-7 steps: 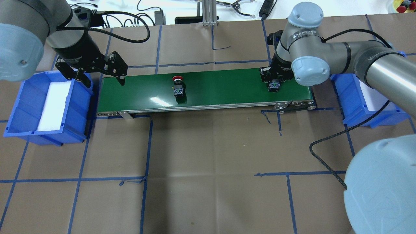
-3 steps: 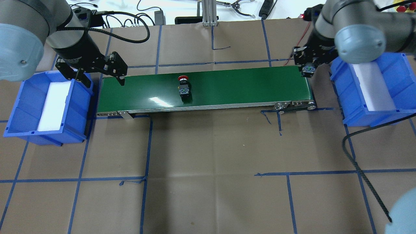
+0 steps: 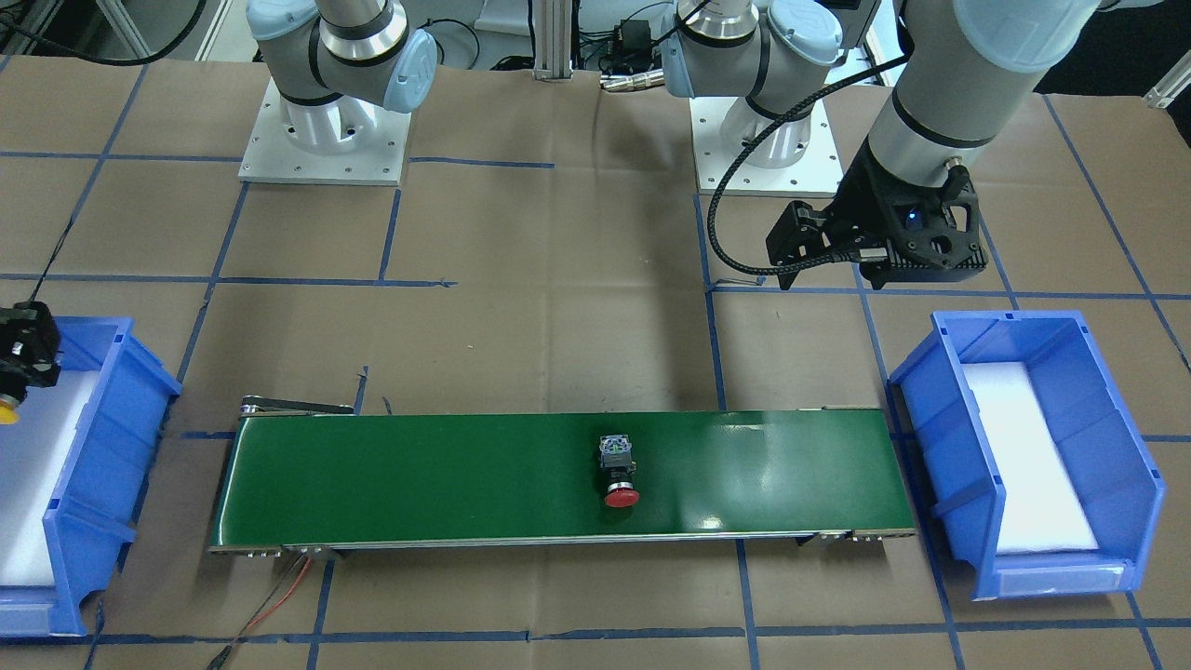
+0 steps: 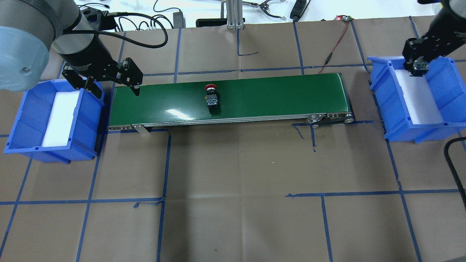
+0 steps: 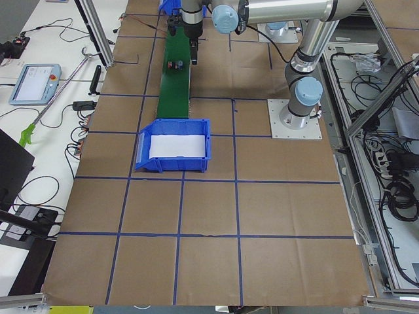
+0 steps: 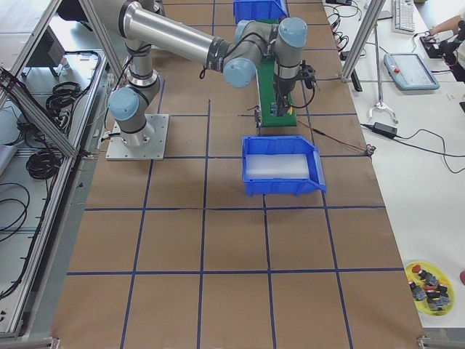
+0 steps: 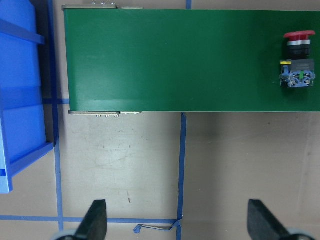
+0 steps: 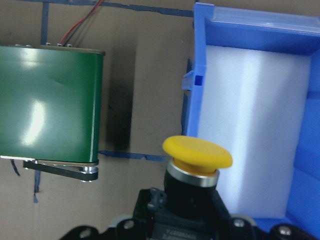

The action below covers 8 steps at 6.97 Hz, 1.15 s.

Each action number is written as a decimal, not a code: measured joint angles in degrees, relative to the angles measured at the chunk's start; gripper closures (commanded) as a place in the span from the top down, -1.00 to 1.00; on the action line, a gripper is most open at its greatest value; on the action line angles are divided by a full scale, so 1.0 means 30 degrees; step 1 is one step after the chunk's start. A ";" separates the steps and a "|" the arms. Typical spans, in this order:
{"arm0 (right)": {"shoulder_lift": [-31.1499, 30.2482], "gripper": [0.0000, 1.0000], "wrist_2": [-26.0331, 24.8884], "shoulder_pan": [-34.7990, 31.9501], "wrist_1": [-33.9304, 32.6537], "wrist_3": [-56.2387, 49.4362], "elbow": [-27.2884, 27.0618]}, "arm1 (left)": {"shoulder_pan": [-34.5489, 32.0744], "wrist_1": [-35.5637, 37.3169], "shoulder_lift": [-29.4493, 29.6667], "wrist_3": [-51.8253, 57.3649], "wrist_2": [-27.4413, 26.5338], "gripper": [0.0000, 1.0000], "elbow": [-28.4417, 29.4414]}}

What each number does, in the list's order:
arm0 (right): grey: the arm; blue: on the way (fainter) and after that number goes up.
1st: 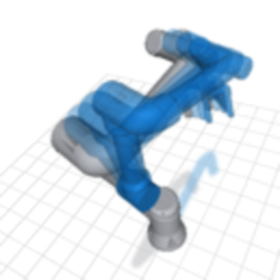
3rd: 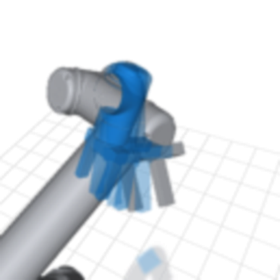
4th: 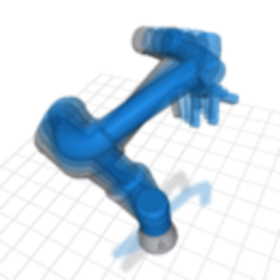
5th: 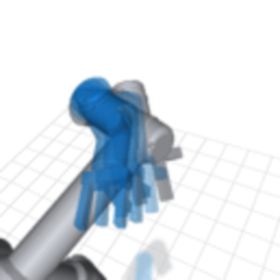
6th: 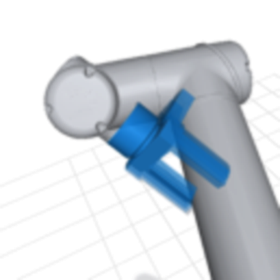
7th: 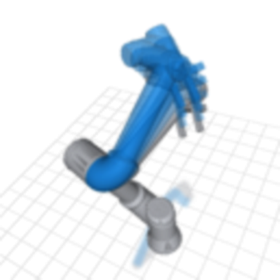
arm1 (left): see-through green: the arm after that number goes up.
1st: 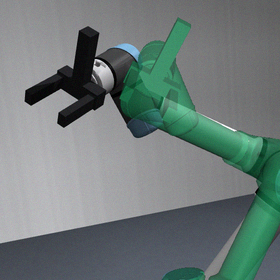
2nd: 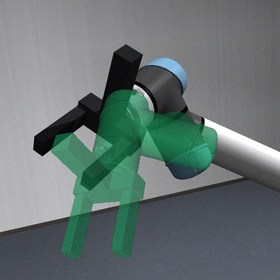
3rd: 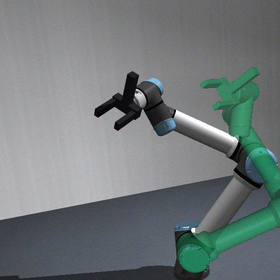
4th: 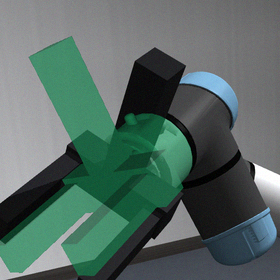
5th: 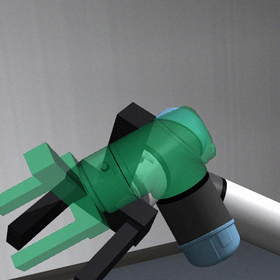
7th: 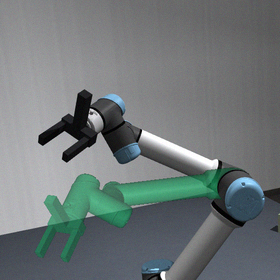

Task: Transport two buttons from left to right
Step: 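Carry the yellow button into the empty blue bin with the right gripper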

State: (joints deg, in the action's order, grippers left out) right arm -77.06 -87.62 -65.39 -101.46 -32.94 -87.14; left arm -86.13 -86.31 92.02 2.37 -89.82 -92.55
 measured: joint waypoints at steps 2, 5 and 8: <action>0.0914 -0.93 0.0952 0.1504 -0.0271 -0.3053 -0.0382 | 0.0000 0.0000 0.0000 0.0000 -0.0002 0.99 -0.0001; 0.1242 -0.93 0.0815 0.2800 -0.3624 -0.3626 -0.2743 | 0.0001 -0.0001 0.0008 0.0000 0.0017 0.99 -0.0001; 0.1766 -0.92 -0.0460 0.2962 -0.7028 -0.3318 -0.4995 | -0.0026 0.0020 0.0058 -0.0329 0.0046 0.99 0.0017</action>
State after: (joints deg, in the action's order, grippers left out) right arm -71.76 -89.00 -56.51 -122.54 -42.90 -102.12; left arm -86.21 -86.25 92.20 1.39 -89.68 -92.50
